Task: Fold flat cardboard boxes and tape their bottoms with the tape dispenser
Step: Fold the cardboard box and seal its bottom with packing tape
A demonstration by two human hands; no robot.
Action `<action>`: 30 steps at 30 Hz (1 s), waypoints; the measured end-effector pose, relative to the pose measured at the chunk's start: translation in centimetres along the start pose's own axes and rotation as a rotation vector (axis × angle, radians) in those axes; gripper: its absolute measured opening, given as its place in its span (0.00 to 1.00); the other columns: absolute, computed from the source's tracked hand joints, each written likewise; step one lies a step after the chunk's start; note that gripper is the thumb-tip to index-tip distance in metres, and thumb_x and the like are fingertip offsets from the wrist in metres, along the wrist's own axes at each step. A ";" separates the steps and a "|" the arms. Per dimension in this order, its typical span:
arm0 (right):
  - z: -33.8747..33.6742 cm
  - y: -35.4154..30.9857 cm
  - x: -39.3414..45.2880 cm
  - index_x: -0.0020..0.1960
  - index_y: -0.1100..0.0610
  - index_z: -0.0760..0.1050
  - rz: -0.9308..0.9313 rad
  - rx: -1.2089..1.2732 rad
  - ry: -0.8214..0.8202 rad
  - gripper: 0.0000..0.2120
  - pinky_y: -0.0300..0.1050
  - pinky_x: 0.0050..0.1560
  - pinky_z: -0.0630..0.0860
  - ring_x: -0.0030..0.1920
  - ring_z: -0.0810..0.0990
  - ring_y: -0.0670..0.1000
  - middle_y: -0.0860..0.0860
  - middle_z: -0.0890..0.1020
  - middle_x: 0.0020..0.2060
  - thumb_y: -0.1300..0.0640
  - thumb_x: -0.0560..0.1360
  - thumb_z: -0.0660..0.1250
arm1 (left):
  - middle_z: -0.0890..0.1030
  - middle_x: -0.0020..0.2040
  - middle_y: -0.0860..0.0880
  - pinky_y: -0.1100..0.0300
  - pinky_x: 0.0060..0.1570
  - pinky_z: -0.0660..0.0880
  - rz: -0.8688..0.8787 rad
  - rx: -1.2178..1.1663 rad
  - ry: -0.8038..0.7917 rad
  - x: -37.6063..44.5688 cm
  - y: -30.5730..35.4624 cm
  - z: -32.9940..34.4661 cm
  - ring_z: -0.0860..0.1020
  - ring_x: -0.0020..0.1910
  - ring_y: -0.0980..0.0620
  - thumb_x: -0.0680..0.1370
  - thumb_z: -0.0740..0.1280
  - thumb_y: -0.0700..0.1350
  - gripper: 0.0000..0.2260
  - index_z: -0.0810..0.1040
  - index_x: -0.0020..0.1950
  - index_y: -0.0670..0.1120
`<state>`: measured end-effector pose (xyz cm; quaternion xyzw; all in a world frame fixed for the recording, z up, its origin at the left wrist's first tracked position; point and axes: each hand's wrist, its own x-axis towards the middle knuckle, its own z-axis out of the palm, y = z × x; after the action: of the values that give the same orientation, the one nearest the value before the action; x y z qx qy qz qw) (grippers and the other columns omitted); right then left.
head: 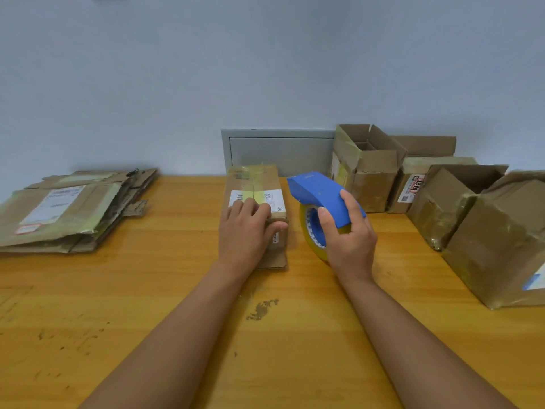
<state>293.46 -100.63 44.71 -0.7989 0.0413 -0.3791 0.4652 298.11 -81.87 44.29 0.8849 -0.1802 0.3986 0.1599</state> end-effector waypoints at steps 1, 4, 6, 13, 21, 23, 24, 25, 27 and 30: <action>0.0 0.1 0.0 0.73 0.54 0.72 -0.002 -0.003 -0.001 0.28 0.18 0.47 0.63 0.52 0.72 0.48 0.58 0.77 0.61 0.44 0.76 0.68 | 0.76 0.42 0.49 0.53 0.44 0.67 -0.005 0.003 0.003 -0.1 -0.1 0.1 0.72 0.42 0.47 0.76 0.64 0.64 0.20 0.77 0.43 0.47; 0.1 0.1 0.0 0.73 0.54 0.71 -0.002 -0.009 0.004 0.27 0.18 0.47 0.62 0.53 0.71 0.47 0.58 0.77 0.62 0.45 0.77 0.69 | 0.75 0.44 0.49 0.53 0.46 0.65 -0.016 0.013 -0.017 -0.3 -0.3 0.3 0.71 0.44 0.47 0.76 0.62 0.66 0.21 0.76 0.46 0.47; 0.1 0.1 0.0 0.73 0.54 0.71 0.001 -0.018 0.005 0.27 0.18 0.47 0.62 0.53 0.71 0.47 0.58 0.77 0.61 0.46 0.77 0.69 | 0.75 0.45 0.48 0.53 0.47 0.64 -0.019 0.024 -0.027 -0.2 -0.3 0.4 0.72 0.44 0.46 0.76 0.61 0.66 0.22 0.76 0.46 0.47; 0.1 0.1 -0.1 0.73 0.55 0.71 0.002 -0.018 0.007 0.27 0.18 0.47 0.63 0.52 0.71 0.48 0.58 0.77 0.61 0.47 0.77 0.69 | 0.75 0.47 0.49 0.50 0.47 0.67 -0.053 0.089 -0.081 -0.4 0.3 0.5 0.71 0.46 0.46 0.73 0.68 0.66 0.21 0.74 0.48 0.49; 0.1 0.1 0.0 0.73 0.53 0.71 0.019 -0.008 -0.001 0.28 0.21 0.47 0.64 0.54 0.71 0.47 0.57 0.77 0.62 0.45 0.76 0.68 | 0.76 0.44 0.48 0.52 0.44 0.64 -0.090 0.056 -0.027 -0.1 1.1 0.0 0.72 0.43 0.46 0.79 0.65 0.59 0.16 0.76 0.44 0.47; 0.1 0.2 0.0 0.73 0.53 0.71 0.018 -0.004 -0.005 0.28 0.19 0.48 0.63 0.54 0.71 0.47 0.57 0.77 0.63 0.44 0.77 0.69 | 0.77 0.44 0.49 0.53 0.45 0.65 -0.098 0.006 -0.030 0.0 1.1 -0.3 0.72 0.44 0.47 0.78 0.67 0.58 0.15 0.78 0.45 0.47; 0.1 0.2 0.0 0.73 0.53 0.71 0.022 -0.001 -0.006 0.28 0.19 0.48 0.63 0.54 0.71 0.47 0.57 0.77 0.62 0.43 0.77 0.68 | 0.77 0.44 0.49 0.53 0.46 0.66 -0.090 -0.038 -0.034 0.0 0.8 -0.5 0.72 0.44 0.48 0.79 0.68 0.56 0.13 0.80 0.46 0.46; 0.1 0.3 0.0 0.73 0.52 0.71 0.027 0.000 -0.005 0.29 0.19 0.47 0.64 0.54 0.71 0.47 0.57 0.77 0.62 0.41 0.76 0.67 | 0.78 0.44 0.49 0.53 0.45 0.68 -0.072 -0.081 -0.036 -0.1 0.4 -0.7 0.73 0.44 0.48 0.80 0.68 0.53 0.11 0.81 0.47 0.46; 0.2 0.1 -0.1 0.73 0.52 0.71 0.037 0.005 -0.005 0.31 0.22 0.46 0.66 0.53 0.72 0.47 0.56 0.77 0.61 0.39 0.74 0.64 | 0.80 0.43 0.48 0.53 0.43 0.71 -0.037 -0.113 -0.039 -0.1 -0.3 -1.3 0.75 0.43 0.46 0.80 0.68 0.48 0.08 0.83 0.48 0.45; 0.1 0.2 -0.1 0.73 0.51 0.71 0.045 0.025 -0.009 0.30 0.34 0.48 0.69 0.54 0.74 0.49 0.56 0.77 0.61 0.40 0.74 0.65 | 0.83 0.41 0.47 0.53 0.39 0.70 -0.024 -0.091 -0.074 0.5 -0.2 -1.6 0.77 0.41 0.44 0.79 0.69 0.46 0.08 0.85 0.48 0.44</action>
<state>293.53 -100.61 44.50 -0.7934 0.0526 -0.3655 0.4840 297.49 -81.11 45.67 0.8929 -0.1933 0.3552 0.1979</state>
